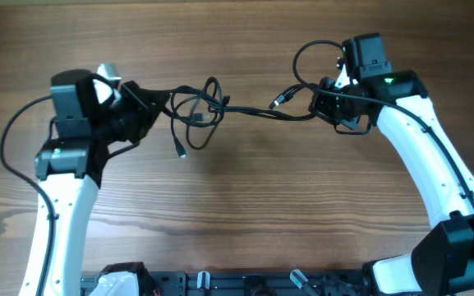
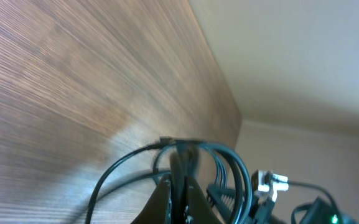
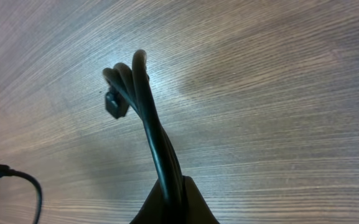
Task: Untangle cables
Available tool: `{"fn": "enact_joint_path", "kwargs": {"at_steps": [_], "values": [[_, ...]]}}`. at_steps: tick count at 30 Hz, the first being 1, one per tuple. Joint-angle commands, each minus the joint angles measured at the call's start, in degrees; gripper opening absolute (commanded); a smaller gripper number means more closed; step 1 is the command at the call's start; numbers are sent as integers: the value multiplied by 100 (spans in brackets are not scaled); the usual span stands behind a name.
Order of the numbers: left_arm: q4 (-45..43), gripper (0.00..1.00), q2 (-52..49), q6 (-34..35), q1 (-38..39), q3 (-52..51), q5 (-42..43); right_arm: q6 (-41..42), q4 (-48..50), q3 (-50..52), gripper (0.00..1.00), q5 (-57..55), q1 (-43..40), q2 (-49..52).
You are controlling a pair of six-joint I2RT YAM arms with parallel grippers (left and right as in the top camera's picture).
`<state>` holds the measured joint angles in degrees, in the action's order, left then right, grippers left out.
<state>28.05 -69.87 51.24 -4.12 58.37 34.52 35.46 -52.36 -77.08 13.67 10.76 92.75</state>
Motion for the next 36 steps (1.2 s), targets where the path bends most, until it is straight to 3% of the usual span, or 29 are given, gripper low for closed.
{"fn": "enact_joint_path", "kwargs": {"at_steps": [1,5,14,20,23,29,32,34,36], "values": [[-103,4,188,-157,-813,122,-1036,-402,-208,-15,4,-988,-566,63],[31,4,188,-227,-1191,122,-1259,-428,-278,-15,4,-988,-651,63],[199,4,170,-1399,-1375,122,-1563,-695,-186,-15,4,-713,-640,63],[273,4,72,-3025,-986,122,105,-1639,11,-15,4,291,-417,63],[507,4,-11,-3458,-616,122,656,-1746,37,-15,4,306,-229,63],[846,39,-415,-3694,398,122,245,-1727,160,-15,4,247,-44,66],[791,62,-599,-3696,614,122,142,-1725,173,-15,4,249,-42,66],[581,68,-743,-3759,789,122,116,-1727,173,-15,5,249,-42,66],[289,67,-892,-3753,968,122,55,-1725,179,-15,5,251,-42,63]]}}
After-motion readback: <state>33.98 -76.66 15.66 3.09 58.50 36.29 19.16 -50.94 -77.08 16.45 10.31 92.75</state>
